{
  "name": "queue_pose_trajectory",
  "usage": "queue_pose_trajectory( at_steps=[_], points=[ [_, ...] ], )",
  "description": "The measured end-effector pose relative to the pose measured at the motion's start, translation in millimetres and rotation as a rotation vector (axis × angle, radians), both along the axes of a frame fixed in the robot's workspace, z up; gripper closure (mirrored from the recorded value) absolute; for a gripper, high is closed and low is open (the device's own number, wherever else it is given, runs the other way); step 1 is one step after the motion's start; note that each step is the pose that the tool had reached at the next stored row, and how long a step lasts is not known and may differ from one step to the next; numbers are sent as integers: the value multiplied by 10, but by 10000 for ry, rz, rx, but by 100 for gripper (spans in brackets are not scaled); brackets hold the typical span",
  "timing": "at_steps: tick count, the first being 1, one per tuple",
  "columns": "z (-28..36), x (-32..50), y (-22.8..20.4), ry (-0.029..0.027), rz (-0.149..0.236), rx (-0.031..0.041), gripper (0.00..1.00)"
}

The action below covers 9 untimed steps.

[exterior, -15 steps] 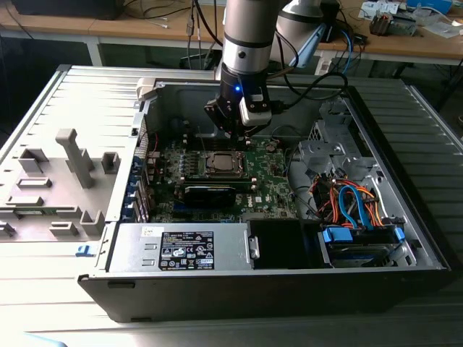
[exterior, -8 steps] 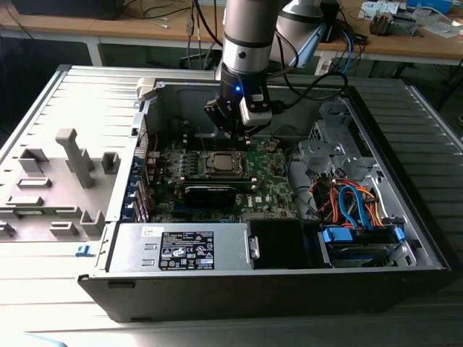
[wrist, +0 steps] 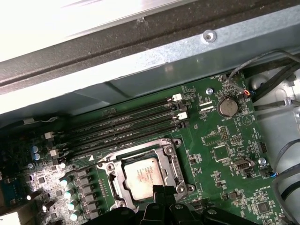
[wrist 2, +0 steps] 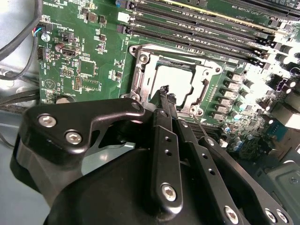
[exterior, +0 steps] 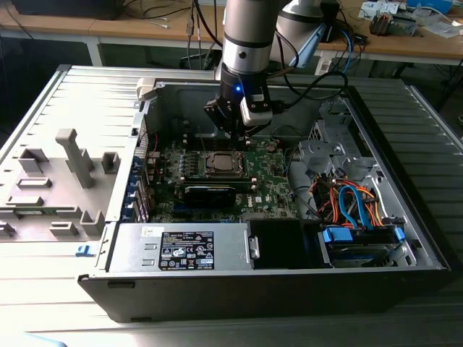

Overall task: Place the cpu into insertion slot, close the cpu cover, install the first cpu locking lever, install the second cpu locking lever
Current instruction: 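Install the first cpu locking lever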

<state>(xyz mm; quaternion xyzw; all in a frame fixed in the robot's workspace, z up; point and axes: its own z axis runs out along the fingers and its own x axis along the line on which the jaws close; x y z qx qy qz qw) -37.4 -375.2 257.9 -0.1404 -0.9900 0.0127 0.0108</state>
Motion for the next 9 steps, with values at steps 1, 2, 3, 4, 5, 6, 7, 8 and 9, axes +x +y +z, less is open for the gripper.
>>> queue_pose_trajectory(
  at_steps=[1, 2, 3, 4, 5, 6, 7, 8, 9],
  points=[
    [0, 0, 0, 0, 17, 0, 89],
    [0, 0, 0, 0, 39, 0, 89],
    [0, 0, 0, 0, 57, 0, 89],
    [0, 0, 0, 0, 67, 0, 89],
    [0, 0, 0, 0, 83, 0, 89],
    [0, 0, 0, 0, 102, 0, 89],
    [0, 0, 0, 0, 124, 0, 89],
    [0, 0, 0, 0, 135, 0, 89],
    [0, 0, 0, 0, 145, -1, 89]
  ],
)
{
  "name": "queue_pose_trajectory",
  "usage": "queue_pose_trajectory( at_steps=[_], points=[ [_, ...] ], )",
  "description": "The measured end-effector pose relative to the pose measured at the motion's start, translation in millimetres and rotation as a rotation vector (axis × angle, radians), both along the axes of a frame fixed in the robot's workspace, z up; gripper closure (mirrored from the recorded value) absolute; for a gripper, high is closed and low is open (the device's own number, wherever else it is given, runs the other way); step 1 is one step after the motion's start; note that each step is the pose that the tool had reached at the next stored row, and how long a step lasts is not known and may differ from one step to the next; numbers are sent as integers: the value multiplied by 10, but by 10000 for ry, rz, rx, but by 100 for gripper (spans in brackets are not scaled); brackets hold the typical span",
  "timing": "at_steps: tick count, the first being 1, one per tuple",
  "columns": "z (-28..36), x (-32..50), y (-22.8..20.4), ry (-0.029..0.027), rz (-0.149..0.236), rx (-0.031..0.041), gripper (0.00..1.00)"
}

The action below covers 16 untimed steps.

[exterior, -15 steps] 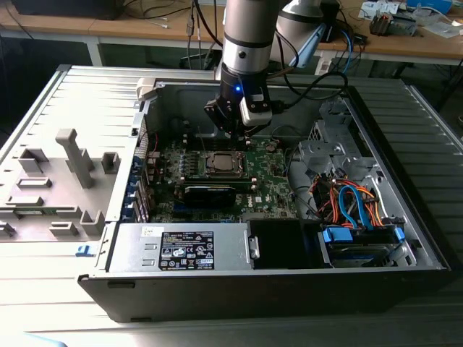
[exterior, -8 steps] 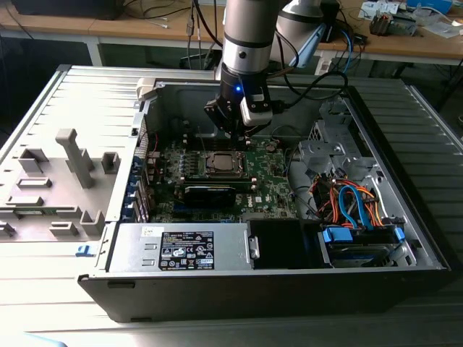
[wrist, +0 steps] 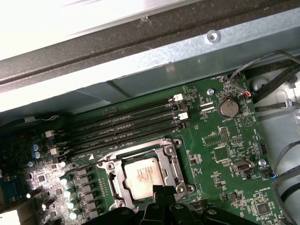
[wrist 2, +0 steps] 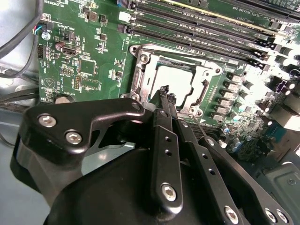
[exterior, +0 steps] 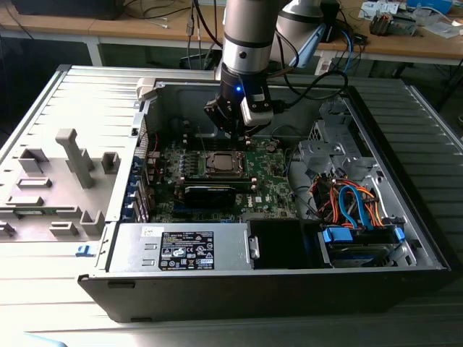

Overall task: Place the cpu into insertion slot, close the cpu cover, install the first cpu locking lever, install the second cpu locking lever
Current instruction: 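Install the first cpu locking lever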

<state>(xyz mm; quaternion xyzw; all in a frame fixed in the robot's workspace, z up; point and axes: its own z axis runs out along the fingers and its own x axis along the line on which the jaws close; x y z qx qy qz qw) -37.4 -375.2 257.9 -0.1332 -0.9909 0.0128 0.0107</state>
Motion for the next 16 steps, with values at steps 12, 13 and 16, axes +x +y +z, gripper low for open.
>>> queue_pose_trajectory(
  at_steps=[12, 13, 16],
  points=[
    [0, 0, 0, 0, 194, 0, 89],
    [0, 0, 0, 0, 204, 0, 89],
    [0, 0, 0, 0, 237, 0, 89]
  ],
)
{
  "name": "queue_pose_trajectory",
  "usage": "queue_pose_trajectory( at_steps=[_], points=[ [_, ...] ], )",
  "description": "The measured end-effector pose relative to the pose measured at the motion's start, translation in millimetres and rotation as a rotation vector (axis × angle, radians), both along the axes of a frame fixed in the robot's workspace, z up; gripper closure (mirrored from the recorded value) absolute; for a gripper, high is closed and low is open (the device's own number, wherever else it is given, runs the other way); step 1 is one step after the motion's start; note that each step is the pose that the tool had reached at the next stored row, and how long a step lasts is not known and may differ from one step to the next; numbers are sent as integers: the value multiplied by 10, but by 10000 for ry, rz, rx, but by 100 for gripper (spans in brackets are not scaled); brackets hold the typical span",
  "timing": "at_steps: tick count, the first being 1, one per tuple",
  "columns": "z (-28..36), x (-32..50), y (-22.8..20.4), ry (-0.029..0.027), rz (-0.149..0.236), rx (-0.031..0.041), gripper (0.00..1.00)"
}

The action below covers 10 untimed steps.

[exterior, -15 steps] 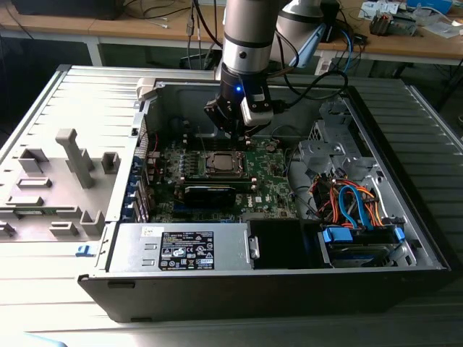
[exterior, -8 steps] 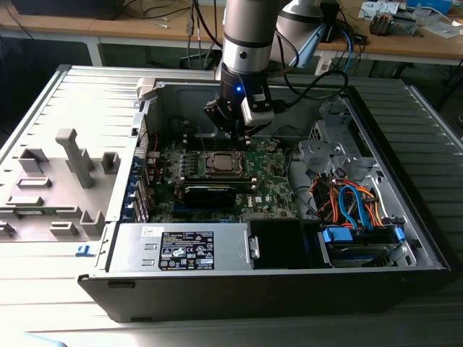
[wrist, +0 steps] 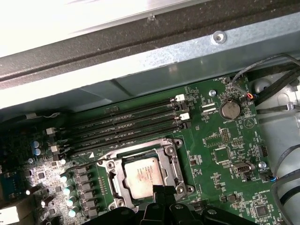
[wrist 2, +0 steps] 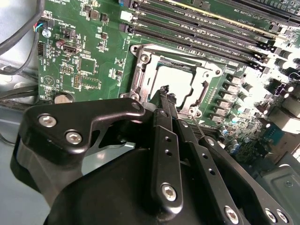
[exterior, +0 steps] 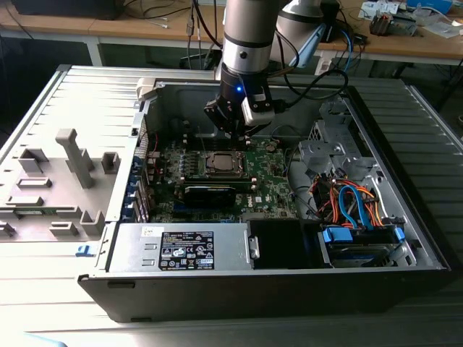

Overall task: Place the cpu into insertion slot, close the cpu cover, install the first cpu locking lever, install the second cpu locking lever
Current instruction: 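Install the first cpu locking lever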

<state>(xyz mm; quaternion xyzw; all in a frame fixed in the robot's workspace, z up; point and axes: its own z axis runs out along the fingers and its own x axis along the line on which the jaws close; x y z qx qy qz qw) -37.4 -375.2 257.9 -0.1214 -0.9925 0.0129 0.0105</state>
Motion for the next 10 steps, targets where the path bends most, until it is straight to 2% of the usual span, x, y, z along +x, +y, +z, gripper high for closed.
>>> queue_pose_trajectory(
  at_steps=[10],
  points=[
    [0, 0, 0, 0, 159, 0, 89]
  ],
)
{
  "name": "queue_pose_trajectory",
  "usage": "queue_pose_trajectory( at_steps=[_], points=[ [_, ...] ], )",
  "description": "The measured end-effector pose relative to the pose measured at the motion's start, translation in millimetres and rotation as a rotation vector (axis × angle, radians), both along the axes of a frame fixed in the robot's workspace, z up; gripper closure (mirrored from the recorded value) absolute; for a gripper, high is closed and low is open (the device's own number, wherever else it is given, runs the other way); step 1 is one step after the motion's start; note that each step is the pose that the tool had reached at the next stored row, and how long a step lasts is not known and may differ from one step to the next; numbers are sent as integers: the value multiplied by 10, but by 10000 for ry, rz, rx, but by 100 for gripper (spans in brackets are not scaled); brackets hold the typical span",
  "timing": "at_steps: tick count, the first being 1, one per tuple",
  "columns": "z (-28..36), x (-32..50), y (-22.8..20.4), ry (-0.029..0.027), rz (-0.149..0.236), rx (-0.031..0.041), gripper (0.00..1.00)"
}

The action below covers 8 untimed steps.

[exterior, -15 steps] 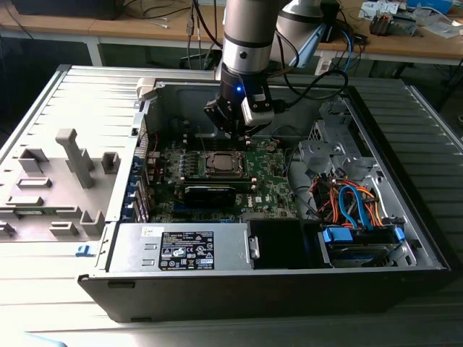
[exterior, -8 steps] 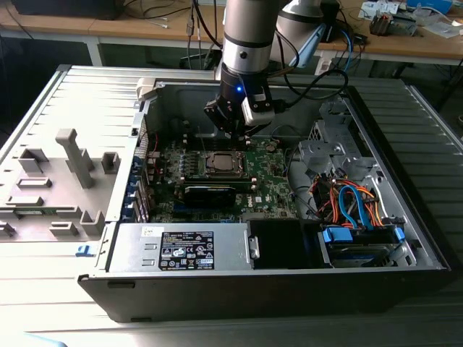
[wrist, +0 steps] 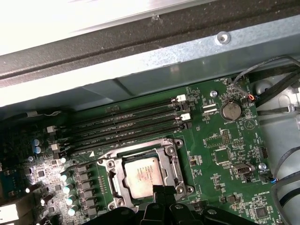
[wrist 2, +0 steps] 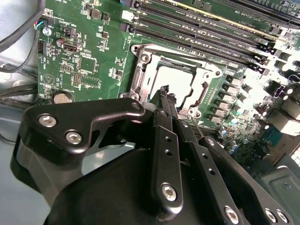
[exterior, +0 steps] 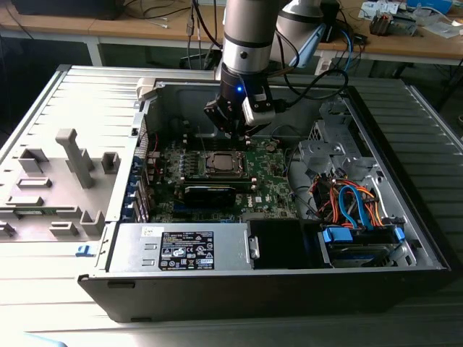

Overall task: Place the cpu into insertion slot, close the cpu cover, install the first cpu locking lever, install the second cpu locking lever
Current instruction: 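Install the first cpu locking lever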

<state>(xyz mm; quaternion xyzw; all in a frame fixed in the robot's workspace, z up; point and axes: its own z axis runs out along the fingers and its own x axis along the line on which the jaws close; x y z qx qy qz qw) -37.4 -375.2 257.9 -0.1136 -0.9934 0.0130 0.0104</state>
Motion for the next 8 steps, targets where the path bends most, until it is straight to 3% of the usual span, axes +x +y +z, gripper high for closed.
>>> queue_pose_trajectory(
  at_steps=[8],
  points=[
    [0, 0, 0, 0, 99, 0, 89]
  ],
)
